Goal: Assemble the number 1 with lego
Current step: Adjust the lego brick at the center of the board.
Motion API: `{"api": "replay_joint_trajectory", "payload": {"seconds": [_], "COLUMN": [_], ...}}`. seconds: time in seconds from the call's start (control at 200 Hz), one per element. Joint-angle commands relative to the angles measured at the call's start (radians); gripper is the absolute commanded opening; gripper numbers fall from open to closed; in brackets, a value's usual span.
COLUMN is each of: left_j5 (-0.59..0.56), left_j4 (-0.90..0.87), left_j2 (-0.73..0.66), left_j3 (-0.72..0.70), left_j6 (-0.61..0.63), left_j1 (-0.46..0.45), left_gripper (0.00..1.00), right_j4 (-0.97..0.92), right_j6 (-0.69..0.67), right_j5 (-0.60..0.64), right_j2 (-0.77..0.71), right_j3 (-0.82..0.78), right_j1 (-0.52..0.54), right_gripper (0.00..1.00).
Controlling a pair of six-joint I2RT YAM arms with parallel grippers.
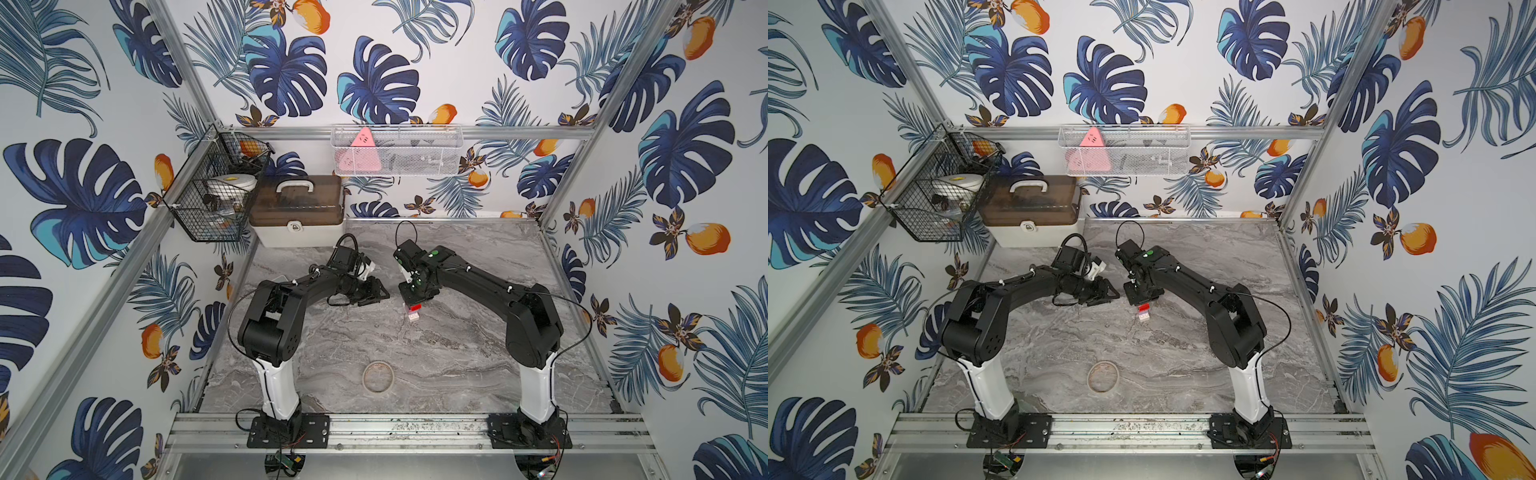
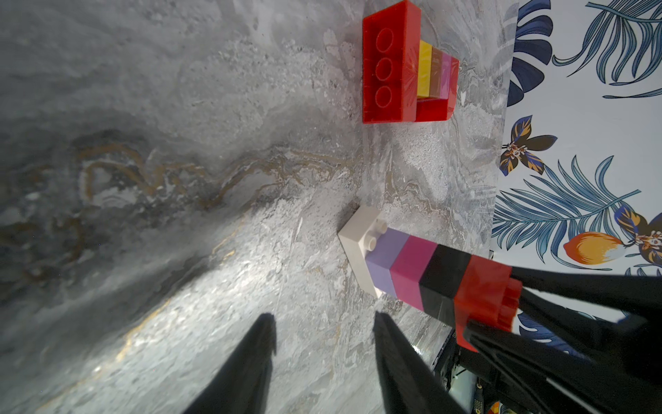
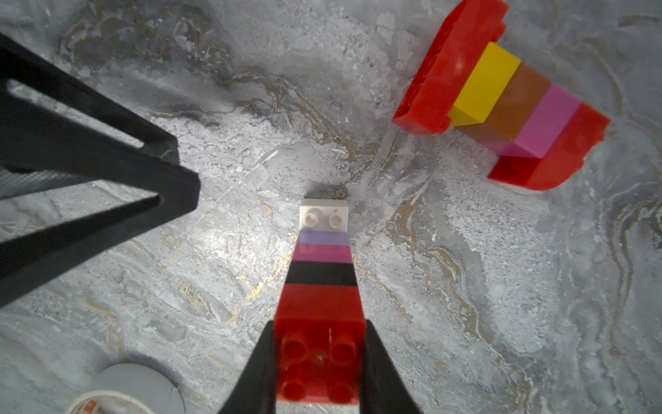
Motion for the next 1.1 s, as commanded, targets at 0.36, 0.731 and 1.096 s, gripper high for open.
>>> {"api": "replay_joint_trajectory", "payload": {"seconds": [0.36,0.731,1.096], "left_j5": [0.003,0.005,-0.004], "left_j4": [-0.002,0.007,-0.003], "left_j2": [-0.001,-0.009,0.004], "left_j3": [0.002,-0.006,-0.003], "left_j6": [0.01,0.011,0.019], "left_j1": [0.003,0.004,0.003], "left_gripper": [0.5,0.5,0.5], "right_j4": [0.367,0.685,0.788], "right_j6": [-0.019,0.166,0.208], "right_j5": [-0.872,-1.022,-1.043], "right_j2": [-0.219,-0.203,-0.131], "right_j3": [-0.406,-0.647,-0.728], "right_j1": [-0.367,-0.511,-0.541], "right_gripper": [0.2,0.23,0.32]}}
